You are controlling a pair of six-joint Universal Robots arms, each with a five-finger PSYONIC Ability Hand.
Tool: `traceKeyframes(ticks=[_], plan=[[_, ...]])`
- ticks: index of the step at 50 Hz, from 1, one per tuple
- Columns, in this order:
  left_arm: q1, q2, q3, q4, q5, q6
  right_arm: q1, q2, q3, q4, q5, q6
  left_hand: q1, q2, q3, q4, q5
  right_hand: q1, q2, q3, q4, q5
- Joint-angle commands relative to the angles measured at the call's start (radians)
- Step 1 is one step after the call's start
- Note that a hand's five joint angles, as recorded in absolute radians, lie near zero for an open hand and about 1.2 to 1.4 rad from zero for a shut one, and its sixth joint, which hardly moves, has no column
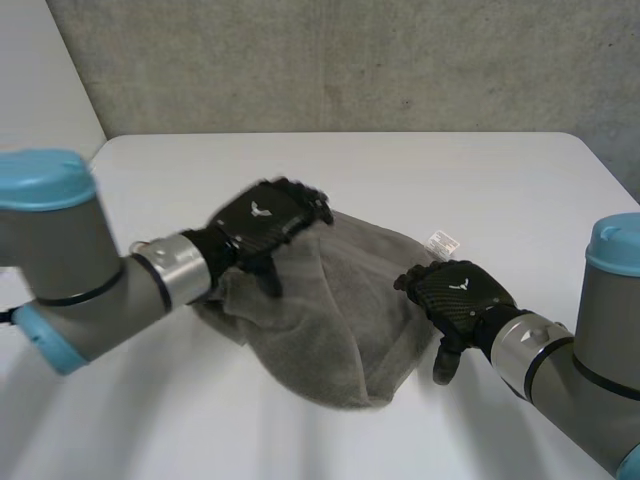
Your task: Fold the towel.
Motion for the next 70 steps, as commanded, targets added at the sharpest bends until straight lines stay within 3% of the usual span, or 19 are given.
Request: traceKeyframes(ticks=[1,5,12,14,15,16,22,31,39,41,47,54,61,63,64,66,67,68,70], plan=[[-0.067,-0.202,0.179,-0.222,-0.023,0.22,-0.029,0.001,0.014,-0.011,-0.002,-0.003,-0.015,-0.013,-0.016,-0.022,0.001,-0.05,-0.062,-0.068,-0.074,-0.058],[-0.091,-0.294,0.275,-0.326,-0.092,0.353,-0.032,0.005,0.014,-0.013,-0.002,-0.005,-0.004,-0.002,-0.004,-0.01,0.012,-0.05,-0.062,-0.068,-0.074,-0.058],[-0.119,-0.328,0.342,-0.353,-0.172,0.38,-0.029,0.019,0.017,-0.014,-0.003,-0.008,0.152,0.154,0.152,0.145,0.168,-0.05,-0.062,-0.068,-0.074,-0.058],[-0.127,-0.319,0.345,-0.353,-0.177,0.378,-0.029,0.025,0.017,-0.014,-0.003,-0.008,0.508,0.51,0.508,0.501,0.524,-0.05,-0.062,-0.068,-0.074,-0.058],[-0.127,-0.319,0.345,-0.353,-0.177,0.378,-0.029,0.025,0.017,-0.014,-0.003,-0.008,0.51,0.512,0.51,0.503,0.526,-0.05,-0.062,-0.068,-0.074,-0.058],[-0.128,-0.311,0.343,-0.354,-0.178,0.375,-0.029,0.027,0.017,-0.014,-0.003,-0.009,0.714,0.716,0.713,0.707,0.73,-0.05,-0.062,-0.068,-0.074,-0.058],[-0.127,-0.236,0.305,-0.356,-0.182,0.377,-0.029,0.034,0.014,-0.014,-0.005,-0.009,1.149,1.151,1.149,1.142,1.165,-0.05,-0.062,-0.068,-0.074,-0.058],[-0.084,-0.11,0.216,-0.351,-0.182,0.349,-0.025,0.031,0.017,-0.001,0.006,-0.098,1.15,1.152,1.15,1.143,1.166,-0.05,-0.062,-0.068,-0.074,-0.058],[0.004,0.034,0.046,-0.28,-0.169,0.111,-0.013,0.036,0.028,-0.03,-0.011,-0.11,1.15,1.152,1.15,1.143,1.166,-0.05,-0.062,-0.068,-0.074,-0.058],[0.037,0.081,-0.016,-0.236,-0.166,0.014,-0.003,0.086,0.023,-0.094,-0.035,-0.086,1.15,1.152,1.15,1.143,1.166,-0.05,-0.062,-0.068,-0.074,-0.058],[0.065,0.16,-0.089,-0.185,-0.165,-0.125,0.084,0.191,-0.018,-0.194,-0.032,0.024,1.121,1.123,1.121,1.114,1.137,-0.05,-0.062,-0.068,-0.074,-0.058],[0.067,0.21,-0.123,-0.17,-0.165,-0.2,0.145,0.223,-0.046,-0.223,-0.034,0.084,0.939,0.941,0.939,0.932,0.955,-0.05,-0.062,-0.068,-0.074,-0.058],[0.062,0.216,-0.132,-0.164,-0.166,-0.221,0.19,0.231,-0.061,-0.28,-0.025,0.129,0.927,0.929,0.927,0.92,0.943,-0.025,-0.037,-0.043,-0.049,-0.033],[0.064,0.218,-0.132,-0.164,-0.166,-0.223,0.194,0.243,-0.073,-0.298,-0.011,0.147,0.927,0.929,0.927,0.92,0.943,0.482,0.471,0.465,0.459,0.474],[0.064,0.218,-0.132,-0.164,-0.166,-0.223,0.195,0.243,-0.073,-0.298,-0.011,0.147,0.927,0.929,0.927,0.92,0.943,0.485,0.474,0.468,0.462,0.477],[0.07,0.218,-0.131,-0.164,-0.168,-0.223,0.188,0.246,-0.093,-0.292,0.023,0.15,0.927,0.929,0.927,0.92,0.943,0.973,0.962,0.956,0.95,0.965],[0.07,0.218,-0.131,-0.164,-0.168,-0.223,0.188,0.246,-0.093,-0.292,0.023,0.15,0.927,0.929,0.927,0.92,0.943,0.976,0.964,0.958,0.952,0.968],[0.079,0.221,-0.131,-0.165,-0.169,-0.223,0.184,0.232,-0.099,-0.287,0.031,0.144,0.927,0.929,0.927,0.92,0.943,1.169,1.158,1.152,1.146,1.161],[0.096,0.227,-0.132,-0.165,-0.169,-0.225,0.181,0.208,-0.099,-0.281,0.037,0.138,0.927,0.929,0.927,0.92,0.943,1.171,1.16,1.154,1.148,1.163]])
